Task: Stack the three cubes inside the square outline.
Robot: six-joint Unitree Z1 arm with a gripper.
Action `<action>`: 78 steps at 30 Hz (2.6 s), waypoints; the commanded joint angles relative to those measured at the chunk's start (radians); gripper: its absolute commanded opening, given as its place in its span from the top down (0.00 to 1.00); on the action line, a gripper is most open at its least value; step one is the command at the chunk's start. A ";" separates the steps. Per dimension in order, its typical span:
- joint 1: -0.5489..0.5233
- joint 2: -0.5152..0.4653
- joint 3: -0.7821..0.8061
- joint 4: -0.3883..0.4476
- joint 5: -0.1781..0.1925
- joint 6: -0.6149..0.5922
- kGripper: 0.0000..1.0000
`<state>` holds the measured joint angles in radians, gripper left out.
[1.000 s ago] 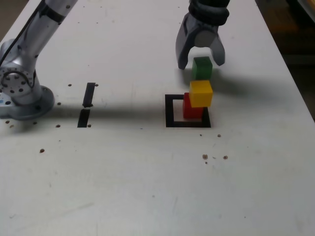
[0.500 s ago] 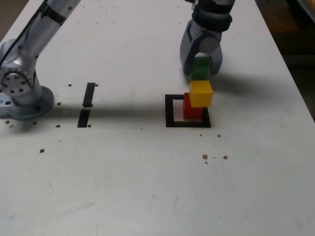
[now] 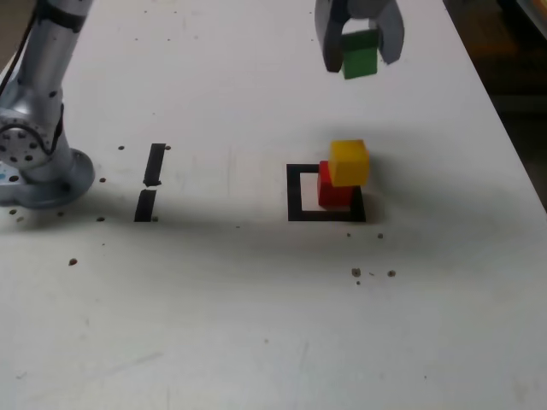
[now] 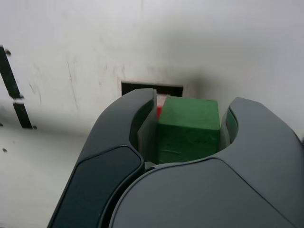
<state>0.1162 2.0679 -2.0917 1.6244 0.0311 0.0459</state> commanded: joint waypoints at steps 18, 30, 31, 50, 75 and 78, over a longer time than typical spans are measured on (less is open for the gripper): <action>-0.220 0.053 0.096 0.009 -0.032 -0.159 0.79; -0.222 0.089 0.103 0.002 -0.043 -0.158 0.79; -0.222 0.089 0.102 0.002 -0.042 -0.158 0.79; -0.222 0.078 0.088 0.004 -0.041 -0.164 0.00; -0.206 -0.097 0.226 0.008 -0.022 -0.167 0.00; -0.205 -0.091 0.225 0.008 -0.014 -0.124 0.00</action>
<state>-0.0903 1.9738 -1.8664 1.6209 0.0137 -0.0869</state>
